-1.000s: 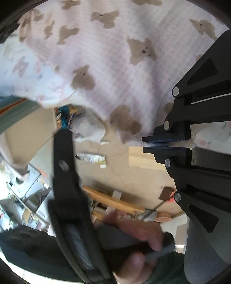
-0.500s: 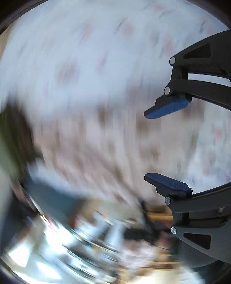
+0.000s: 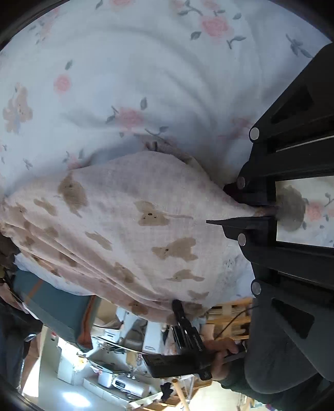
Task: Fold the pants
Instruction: 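Lift both hems and carry them toward the waistband while both tools hold, then lay the hems over the waistband with both tools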
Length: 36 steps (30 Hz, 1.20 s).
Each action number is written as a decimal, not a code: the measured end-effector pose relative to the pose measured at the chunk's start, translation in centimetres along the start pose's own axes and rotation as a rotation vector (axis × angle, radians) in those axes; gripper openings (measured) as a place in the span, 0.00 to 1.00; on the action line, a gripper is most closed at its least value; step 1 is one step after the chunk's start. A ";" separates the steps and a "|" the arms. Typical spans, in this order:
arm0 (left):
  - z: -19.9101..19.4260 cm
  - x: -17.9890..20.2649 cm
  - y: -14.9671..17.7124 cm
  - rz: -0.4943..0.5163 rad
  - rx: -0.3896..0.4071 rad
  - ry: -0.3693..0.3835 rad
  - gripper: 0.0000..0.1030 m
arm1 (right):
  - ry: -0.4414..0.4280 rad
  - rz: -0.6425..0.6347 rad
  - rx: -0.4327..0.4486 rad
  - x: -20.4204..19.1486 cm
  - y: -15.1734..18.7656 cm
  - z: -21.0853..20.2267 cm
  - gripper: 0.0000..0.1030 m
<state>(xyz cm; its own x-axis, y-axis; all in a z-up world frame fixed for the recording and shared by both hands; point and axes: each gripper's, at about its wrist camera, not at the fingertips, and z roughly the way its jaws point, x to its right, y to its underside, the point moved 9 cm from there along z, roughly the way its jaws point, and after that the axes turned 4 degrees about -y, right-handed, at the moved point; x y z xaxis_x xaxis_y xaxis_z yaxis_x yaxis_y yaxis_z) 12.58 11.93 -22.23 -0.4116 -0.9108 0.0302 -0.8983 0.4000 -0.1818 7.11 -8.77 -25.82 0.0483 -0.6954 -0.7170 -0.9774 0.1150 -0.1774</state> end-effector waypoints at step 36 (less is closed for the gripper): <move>-33.5 8.2 -16.7 -0.413 0.714 0.164 0.02 | 0.064 -0.257 0.505 -17.8 -19.8 -33.6 0.05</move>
<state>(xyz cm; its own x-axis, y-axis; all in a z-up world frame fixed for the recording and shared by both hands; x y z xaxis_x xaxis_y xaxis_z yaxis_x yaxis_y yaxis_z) 19.07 1.20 13.94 -0.1374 -0.9214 0.3636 -0.6913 -0.1737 -0.7014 18.66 -22.51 13.08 0.2430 -0.7859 -0.5687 -0.7154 0.2507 -0.6522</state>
